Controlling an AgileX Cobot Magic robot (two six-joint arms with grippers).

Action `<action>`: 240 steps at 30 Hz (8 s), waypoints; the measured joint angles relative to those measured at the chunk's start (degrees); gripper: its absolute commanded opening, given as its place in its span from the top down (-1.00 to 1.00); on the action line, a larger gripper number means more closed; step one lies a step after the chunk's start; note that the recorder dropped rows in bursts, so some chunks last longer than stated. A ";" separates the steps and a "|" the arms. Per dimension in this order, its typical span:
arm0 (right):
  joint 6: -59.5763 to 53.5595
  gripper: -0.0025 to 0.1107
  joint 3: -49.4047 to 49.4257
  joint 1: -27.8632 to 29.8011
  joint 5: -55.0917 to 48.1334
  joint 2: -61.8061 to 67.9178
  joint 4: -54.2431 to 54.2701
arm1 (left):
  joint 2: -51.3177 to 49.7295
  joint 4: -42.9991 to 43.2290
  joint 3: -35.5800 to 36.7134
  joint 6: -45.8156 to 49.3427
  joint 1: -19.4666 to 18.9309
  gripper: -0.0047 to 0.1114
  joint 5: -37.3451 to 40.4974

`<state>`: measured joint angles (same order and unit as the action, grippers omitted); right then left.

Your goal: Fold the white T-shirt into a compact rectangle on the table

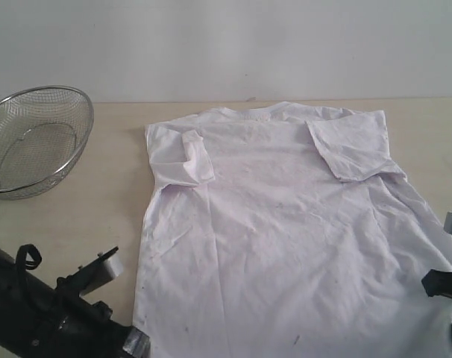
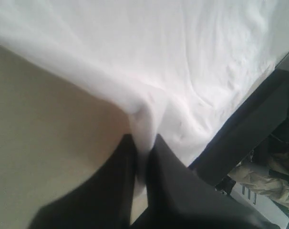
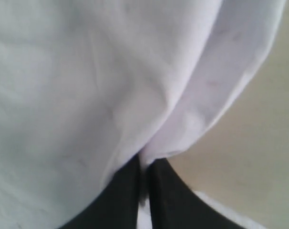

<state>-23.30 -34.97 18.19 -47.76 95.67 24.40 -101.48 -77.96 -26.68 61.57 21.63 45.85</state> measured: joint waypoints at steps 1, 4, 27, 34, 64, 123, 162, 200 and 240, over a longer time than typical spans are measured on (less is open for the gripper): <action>0.17 0.96 0.03 0.00 0.00 -0.68 0.11 | 0.89 0.00 0.00 -0.45 0.00 0.84 -0.16; 1.09 0.96 0.03 0.00 0.10 -3.29 0.11 | 3.53 0.28 -0.20 -1.85 0.00 0.84 -0.87; -1.57 0.96 -9.59 0.00 -3.17 -9.88 10.17 | 12.60 16.74 -15.04 -22.28 0.00 0.84 -3.05; -1.79 0.96 -13.64 0.00 -2.57 -9.65 12.42 | 12.60 19.32 -20.98 -25.73 -0.21 0.84 -3.64; -7.82 0.96 -37.65 0.00 2.09 12.95 27.42 | -6.14 22.85 -45.73 -28.02 -7.60 0.84 -7.82; -12.48 -0.07 -55.65 -0.32 6.98 29.11 34.63 | -17.19 26.31 -58.37 -28.02 -13.61 -0.09 -12.98; -16.68 -0.16 -34.67 8.90 -0.83 18.09 27.09 | -9.32 30.84 -36.26 -30.29 -13.86 0.06 -8.68; -20.22 0.25 -34.67 4.02 6.70 23.80 28.92 | -19.15 12.56 -39.05 -18.09 -11.41 0.69 -11.30; -11.59 0.96 -13.23 3.77 3.67 6.70 15.85 | -7.77 40.60 -27.07 -30.86 -11.06 0.84 -5.46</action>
<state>-34.89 -48.20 21.96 -44.09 102.38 40.25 -109.25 -37.37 -53.76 30.71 10.57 40.40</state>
